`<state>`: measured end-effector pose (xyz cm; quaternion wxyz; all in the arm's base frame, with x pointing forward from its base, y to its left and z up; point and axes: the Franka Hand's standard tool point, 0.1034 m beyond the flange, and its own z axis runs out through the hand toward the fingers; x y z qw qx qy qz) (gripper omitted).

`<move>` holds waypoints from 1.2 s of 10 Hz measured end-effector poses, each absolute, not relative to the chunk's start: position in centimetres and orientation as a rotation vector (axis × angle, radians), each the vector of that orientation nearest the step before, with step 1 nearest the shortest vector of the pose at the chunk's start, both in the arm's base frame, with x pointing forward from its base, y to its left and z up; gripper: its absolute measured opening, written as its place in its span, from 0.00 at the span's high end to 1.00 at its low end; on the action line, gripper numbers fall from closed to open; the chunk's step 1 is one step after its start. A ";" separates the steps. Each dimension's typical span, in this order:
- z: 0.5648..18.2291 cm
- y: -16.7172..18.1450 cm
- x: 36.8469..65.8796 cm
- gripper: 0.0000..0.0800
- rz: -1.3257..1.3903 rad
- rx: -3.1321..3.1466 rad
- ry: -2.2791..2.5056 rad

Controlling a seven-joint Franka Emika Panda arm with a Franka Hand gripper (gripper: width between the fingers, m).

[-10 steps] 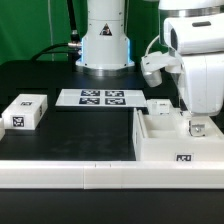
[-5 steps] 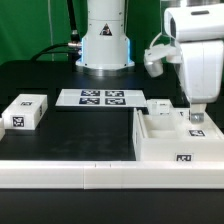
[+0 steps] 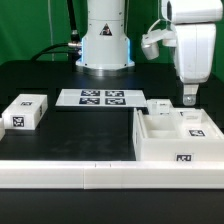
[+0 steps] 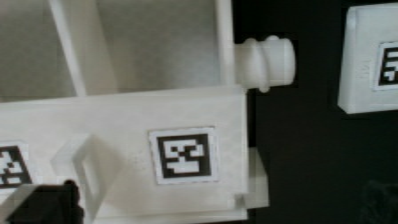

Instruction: Assemble cabinet

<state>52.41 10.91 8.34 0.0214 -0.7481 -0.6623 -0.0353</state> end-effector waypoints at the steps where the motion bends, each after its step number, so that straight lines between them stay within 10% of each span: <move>1: 8.3 10.9 52.4 0.00 -0.109 -2.319 -2.053; 12: 7.2 11.0 47.7 0.00 -0.052 -2.303 -2.051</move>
Offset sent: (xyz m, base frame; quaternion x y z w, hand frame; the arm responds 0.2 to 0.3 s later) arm -0.0486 0.0116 0.0030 0.0517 0.0196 0.0169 0.9983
